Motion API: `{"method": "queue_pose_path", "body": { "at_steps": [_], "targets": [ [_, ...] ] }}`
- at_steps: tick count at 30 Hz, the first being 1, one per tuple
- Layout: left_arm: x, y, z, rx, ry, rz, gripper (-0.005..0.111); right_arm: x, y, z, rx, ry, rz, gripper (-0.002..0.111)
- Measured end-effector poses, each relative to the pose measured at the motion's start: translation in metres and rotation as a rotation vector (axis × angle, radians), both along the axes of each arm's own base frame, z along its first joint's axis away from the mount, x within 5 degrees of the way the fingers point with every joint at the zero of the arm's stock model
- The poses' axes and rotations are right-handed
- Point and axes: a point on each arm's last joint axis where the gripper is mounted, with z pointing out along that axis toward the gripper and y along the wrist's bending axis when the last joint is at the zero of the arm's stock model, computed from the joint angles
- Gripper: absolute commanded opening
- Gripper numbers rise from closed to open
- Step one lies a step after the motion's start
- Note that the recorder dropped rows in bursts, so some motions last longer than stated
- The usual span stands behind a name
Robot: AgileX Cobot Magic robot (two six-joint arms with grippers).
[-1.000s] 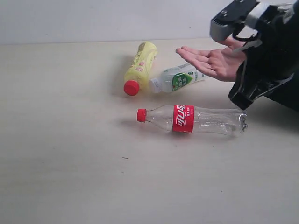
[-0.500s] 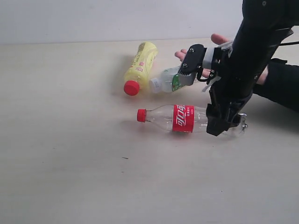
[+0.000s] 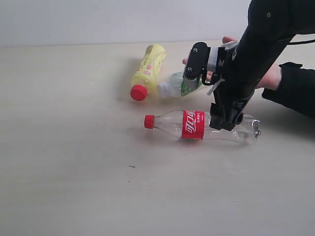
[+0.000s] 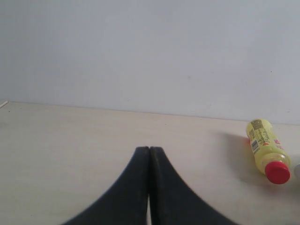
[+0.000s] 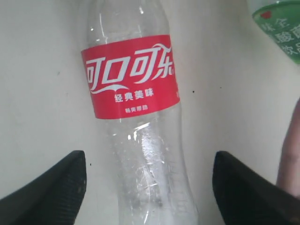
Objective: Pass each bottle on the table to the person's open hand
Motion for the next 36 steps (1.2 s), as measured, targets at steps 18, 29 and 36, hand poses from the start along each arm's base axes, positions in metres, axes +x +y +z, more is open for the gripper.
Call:
{"method": "queue_pose_path", "body": {
  "at_steps": [18,29,36],
  "targets": [
    [0.0,0.0,0.0,0.0,0.0,0.0,0.0,0.011,0.004,-0.027,-0.006,-0.009,0.005,0.079],
    [0.0,0.0,0.0,0.0,0.0,0.0,0.0,0.013,0.005,-0.05,-0.029,0.048,0.0,0.079],
    [0.0,0.0,0.0,0.0,0.0,0.0,0.0,0.013,0.006,-0.055,-0.031,0.064,-0.017,0.078]
  ]
}}
